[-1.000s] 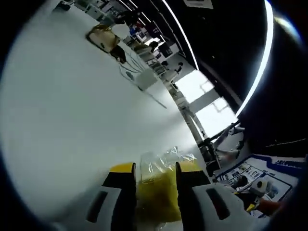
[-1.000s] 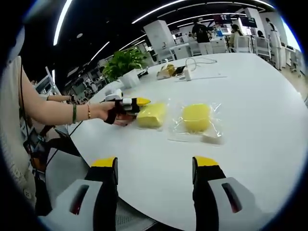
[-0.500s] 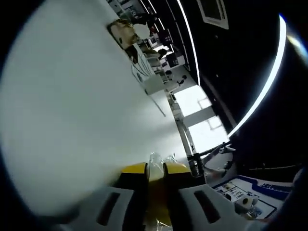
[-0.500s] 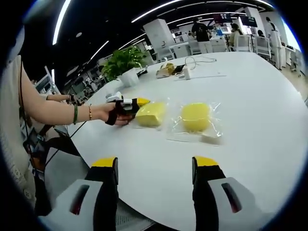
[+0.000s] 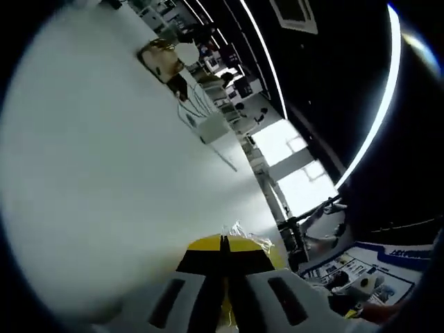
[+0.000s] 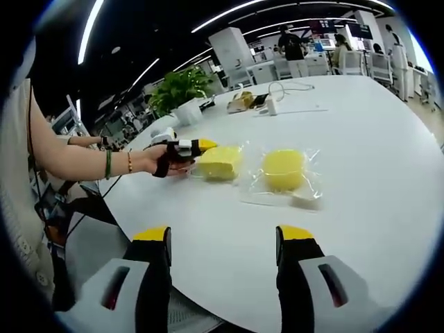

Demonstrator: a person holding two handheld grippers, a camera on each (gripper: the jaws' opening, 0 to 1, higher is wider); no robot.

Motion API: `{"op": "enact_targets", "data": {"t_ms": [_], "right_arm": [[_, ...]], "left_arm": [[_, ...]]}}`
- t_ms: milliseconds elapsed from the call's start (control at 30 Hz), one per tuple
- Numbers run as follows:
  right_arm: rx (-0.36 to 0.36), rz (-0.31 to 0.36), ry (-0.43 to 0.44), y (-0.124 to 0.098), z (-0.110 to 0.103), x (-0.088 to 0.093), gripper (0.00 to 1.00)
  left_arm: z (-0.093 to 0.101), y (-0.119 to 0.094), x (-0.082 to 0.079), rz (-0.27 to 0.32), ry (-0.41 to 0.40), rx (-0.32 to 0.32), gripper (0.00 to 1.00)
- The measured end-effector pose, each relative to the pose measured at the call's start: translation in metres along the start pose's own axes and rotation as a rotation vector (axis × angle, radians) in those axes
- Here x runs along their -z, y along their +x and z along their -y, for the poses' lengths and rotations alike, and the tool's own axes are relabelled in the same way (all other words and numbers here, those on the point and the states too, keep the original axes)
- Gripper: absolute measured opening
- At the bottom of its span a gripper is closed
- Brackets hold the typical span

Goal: Compare the silicone blocks by pressing each to a similar depth, holding the contact briefly, and releasing to observe deformation and rebound differences across the visible hardness samples.

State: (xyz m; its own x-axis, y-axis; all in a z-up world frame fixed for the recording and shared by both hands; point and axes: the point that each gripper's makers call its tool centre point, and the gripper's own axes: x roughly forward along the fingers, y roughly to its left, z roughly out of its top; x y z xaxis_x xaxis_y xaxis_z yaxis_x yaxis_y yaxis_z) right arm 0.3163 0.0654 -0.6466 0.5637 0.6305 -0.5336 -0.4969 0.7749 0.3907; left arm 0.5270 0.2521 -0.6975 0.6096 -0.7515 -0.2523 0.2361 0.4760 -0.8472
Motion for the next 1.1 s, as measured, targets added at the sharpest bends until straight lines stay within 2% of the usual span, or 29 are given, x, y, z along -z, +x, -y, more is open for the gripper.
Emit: {"op": "enact_targets", "data": {"t_ms": [100,233,300,333,400,467,533,567,633,900,1100], "right_arm": [[-0.005,0.003,-0.005,0.000,-0.002,-0.001,0.56],[-0.019,0.008,-0.016,0.001,-0.005,-0.003,0.56],[-0.028,0.015,-0.019,0.001,-0.007,-0.005,0.56],[-0.034,0.020,-0.024,0.002,-0.008,-0.006,0.56],[-0.040,0.022,-0.026,0.002,-0.010,-0.007,0.56],[-0.048,0.025,-0.033,0.001,-0.012,-0.007,0.56],[-0.053,0.031,-0.034,0.000,-0.014,-0.008,0.55],[-0.055,0.034,-0.035,-0.001,-0.015,-0.007,0.55],[-0.058,0.038,-0.041,-0.004,-0.016,-0.007,0.55],[-0.061,0.069,-0.074,-0.015,-0.019,-0.017,0.56],[-0.085,0.056,-0.174,-0.018,-0.023,-0.032,0.56]], "left_arm": [[0.008,-0.002,-0.012,0.001,0.129,-0.015,0.00],[0.040,-0.006,-0.022,0.010,0.354,-0.014,0.00],[0.056,-0.009,-0.023,-0.006,0.495,-0.018,0.00],[0.066,-0.010,-0.020,-0.019,0.587,-0.011,0.00],[0.076,-0.010,-0.015,-0.051,0.675,-0.022,0.00],[0.089,-0.011,-0.008,-0.079,0.810,-0.012,0.00],[0.094,-0.011,-0.002,-0.119,0.920,-0.027,0.00],[0.100,-0.010,0.003,-0.136,1.004,-0.024,0.00],[0.106,-0.009,0.010,-0.156,1.069,-0.022,0.00],[0.123,-0.008,0.013,-0.162,1.020,-0.013,0.00],[0.150,-0.021,0.006,-0.145,0.992,0.006,0.00]]}}
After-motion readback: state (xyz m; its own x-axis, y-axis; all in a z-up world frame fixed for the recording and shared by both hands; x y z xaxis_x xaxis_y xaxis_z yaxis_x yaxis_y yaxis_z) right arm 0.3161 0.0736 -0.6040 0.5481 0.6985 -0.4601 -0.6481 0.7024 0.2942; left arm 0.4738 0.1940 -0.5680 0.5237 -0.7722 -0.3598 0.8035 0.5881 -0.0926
